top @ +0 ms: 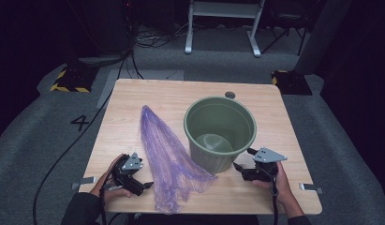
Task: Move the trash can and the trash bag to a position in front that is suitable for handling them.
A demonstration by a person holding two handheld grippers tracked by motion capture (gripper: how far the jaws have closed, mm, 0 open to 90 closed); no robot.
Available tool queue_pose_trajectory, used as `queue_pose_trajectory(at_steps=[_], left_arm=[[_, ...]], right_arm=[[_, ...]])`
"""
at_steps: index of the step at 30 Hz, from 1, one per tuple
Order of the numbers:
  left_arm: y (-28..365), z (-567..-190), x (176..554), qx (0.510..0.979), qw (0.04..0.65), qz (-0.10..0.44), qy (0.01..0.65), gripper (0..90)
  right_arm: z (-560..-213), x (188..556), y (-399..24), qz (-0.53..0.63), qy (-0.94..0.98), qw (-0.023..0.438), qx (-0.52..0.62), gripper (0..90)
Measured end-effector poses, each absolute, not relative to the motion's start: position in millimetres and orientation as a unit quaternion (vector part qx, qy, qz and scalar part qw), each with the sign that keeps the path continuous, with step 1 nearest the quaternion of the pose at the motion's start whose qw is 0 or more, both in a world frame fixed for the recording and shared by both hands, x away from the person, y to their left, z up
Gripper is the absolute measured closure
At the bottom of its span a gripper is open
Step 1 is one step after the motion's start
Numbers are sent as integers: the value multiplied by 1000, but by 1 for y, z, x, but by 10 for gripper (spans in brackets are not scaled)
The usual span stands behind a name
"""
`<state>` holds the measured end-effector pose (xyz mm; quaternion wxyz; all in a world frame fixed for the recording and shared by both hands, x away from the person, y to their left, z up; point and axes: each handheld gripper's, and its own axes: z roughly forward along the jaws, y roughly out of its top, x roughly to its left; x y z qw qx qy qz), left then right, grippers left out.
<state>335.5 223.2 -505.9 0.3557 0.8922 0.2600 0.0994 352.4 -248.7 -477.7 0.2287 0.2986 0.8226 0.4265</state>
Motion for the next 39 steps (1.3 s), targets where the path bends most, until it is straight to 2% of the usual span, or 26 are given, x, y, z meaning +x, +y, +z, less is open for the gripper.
queue_pose_trajectory(at_steps=[14, 24, 29, 39], left_arm=[[223, -506, 335, 891, 356, 100, 263, 3], [221, -506, 331, 890, 355, 101, 266, 5], [219, -506, 330, 890, 356, 103, 265, 3], [206, -506, 331, 892, 355, 100, 263, 0]], right_arm=[[-479, 372, -225, 426, 823, 224, 302, 218], [-475, 350, -242, 445, 829, 172, 290, 216], [-470, 344, -240, 452, 827, 178, 283, 215], [-466, 355, -208, 461, 813, 208, 290, 203]])
